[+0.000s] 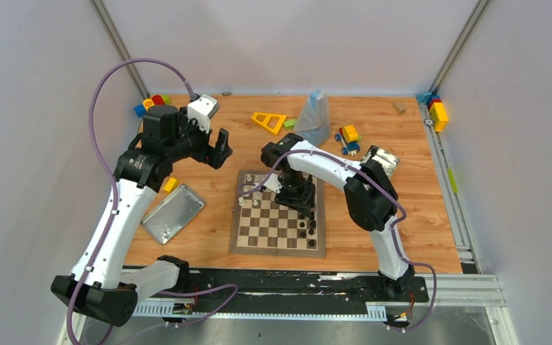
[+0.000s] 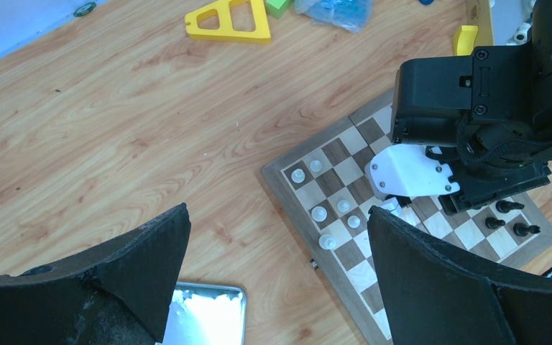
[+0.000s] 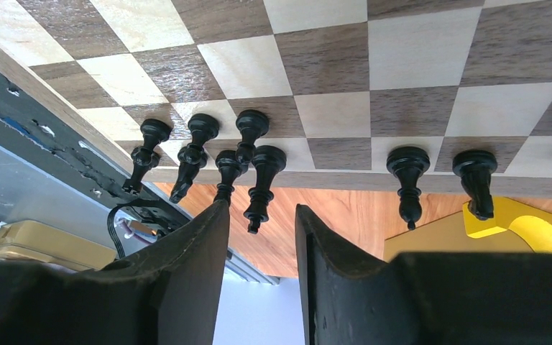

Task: Set up the chess pieces on the board
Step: Place the chess piece on the chessboard, then move the chess piece to the chessboard.

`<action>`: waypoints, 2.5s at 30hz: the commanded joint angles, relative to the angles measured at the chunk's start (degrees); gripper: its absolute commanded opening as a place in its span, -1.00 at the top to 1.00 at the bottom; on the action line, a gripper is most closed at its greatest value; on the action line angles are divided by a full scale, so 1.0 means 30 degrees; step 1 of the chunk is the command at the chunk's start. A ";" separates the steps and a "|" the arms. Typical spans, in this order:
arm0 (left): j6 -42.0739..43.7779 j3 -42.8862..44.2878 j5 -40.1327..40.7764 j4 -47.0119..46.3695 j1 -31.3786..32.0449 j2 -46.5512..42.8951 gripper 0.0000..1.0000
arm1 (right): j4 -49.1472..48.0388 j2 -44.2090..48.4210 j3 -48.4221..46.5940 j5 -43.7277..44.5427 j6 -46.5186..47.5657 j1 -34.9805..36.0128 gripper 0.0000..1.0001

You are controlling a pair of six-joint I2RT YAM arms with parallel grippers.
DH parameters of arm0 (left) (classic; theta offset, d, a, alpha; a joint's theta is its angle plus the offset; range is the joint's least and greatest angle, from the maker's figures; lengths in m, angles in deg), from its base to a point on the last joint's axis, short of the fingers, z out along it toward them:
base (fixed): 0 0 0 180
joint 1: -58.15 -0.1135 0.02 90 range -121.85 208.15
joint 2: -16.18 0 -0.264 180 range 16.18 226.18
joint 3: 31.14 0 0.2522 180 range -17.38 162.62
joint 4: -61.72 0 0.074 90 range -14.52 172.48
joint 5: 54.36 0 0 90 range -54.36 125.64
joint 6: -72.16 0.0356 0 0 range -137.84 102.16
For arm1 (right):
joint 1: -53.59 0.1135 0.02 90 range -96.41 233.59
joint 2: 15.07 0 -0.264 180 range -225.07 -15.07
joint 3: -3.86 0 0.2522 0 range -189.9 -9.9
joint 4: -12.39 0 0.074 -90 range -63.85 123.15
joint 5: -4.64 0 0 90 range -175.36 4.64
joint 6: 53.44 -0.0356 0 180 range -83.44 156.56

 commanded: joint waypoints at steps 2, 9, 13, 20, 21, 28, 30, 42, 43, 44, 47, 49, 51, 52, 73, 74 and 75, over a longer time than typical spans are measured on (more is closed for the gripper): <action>0.0341 0.0004 -0.0210 -0.0451 -0.0137 -0.0281 -1.00 | -0.0336 0.1119 0.0221 -0.0268 -0.0211 -0.0110 0.23; 0.0325 0.0006 -0.0158 -0.0452 -0.0136 -0.0202 -1.00 | -0.0366 0.1041 0.0503 -0.0112 -0.0181 -0.0223 0.29; 0.0324 0.0032 -0.0187 -0.0452 -0.0137 -0.0153 -1.00 | -0.0432 0.0948 0.0519 -0.0085 -0.0195 -0.0308 0.30; 0.0331 0.0019 -0.0144 -0.0422 -0.0137 -0.0178 -1.00 | -0.0468 0.0834 0.0603 -0.0180 -0.0146 -0.0373 0.50; 0.0327 0.0012 -0.0121 -0.0436 -0.0152 -0.0200 -1.00 | -0.0455 0.0839 0.0619 -0.0175 -0.0151 -0.0392 0.55; 0.0324 -0.0015 -0.0107 -0.0450 -0.0166 -0.0207 -1.00 | -0.0359 0.0888 0.0191 0.0327 -0.0191 -0.0626 0.77; 0.0323 -0.0020 -0.0111 -0.0451 -0.0170 -0.0233 -1.00 | -0.0263 0.0789 -0.0098 0.0411 -0.0204 -0.0735 0.79; 0.0366 -0.0001 -0.0077 -0.0394 -0.0196 -0.0273 -1.00 | -0.0271 0.0220 -0.0956 0.0715 0.0028 -0.1044 0.80; 0.0363 0.0003 -0.0094 -0.0393 -0.0196 -0.0290 -1.00 | -0.0251 0.0187 -0.1000 0.0746 0.0031 -0.1069 0.79; 0.0377 -0.0011 -0.0097 -0.0407 -0.0196 -0.0294 -1.00 | -0.0249 0.0157 -0.1039 0.0724 0.0072 -0.1098 0.79; 0.0356 -0.0046 -0.0101 -0.0371 -0.0210 -0.0304 -1.00 | -0.0249 0.0059 -0.1199 0.0622 0.0104 -0.1127 0.78; 0.0375 -0.0053 -0.0100 -0.0391 -0.0223 -0.0311 -1.00 | -0.0248 -0.0054 -0.1200 0.0562 0.0126 -0.1136 0.78; 0.0362 -0.0039 -0.0121 -0.0377 -0.0225 -0.0330 -1.00 | -0.0265 -0.0149 -0.1194 0.0518 0.0141 -0.1136 0.77; 0.0355 -0.0032 -0.0125 -0.0370 -0.0225 -0.0326 -1.00 | -0.0276 -0.0178 -0.1195 0.0516 0.0170 -0.1136 0.77; 0.0355 -0.0024 -0.0138 -0.0335 -0.0254 -0.0324 -1.00 | -0.0483 -0.0476 -0.1253 0.0516 0.0347 -0.1235 0.65; 0.0354 -0.0032 -0.0131 -0.0349 -0.0254 -0.0324 -1.00 | -0.0483 -0.0475 -0.1253 0.0541 0.0353 -0.1251 0.63; 0.0367 -0.0028 -0.0130 -0.0356 -0.0254 -0.0324 -1.00 | -0.0483 -0.0489 -0.1253 0.0530 0.0350 -0.1260 0.61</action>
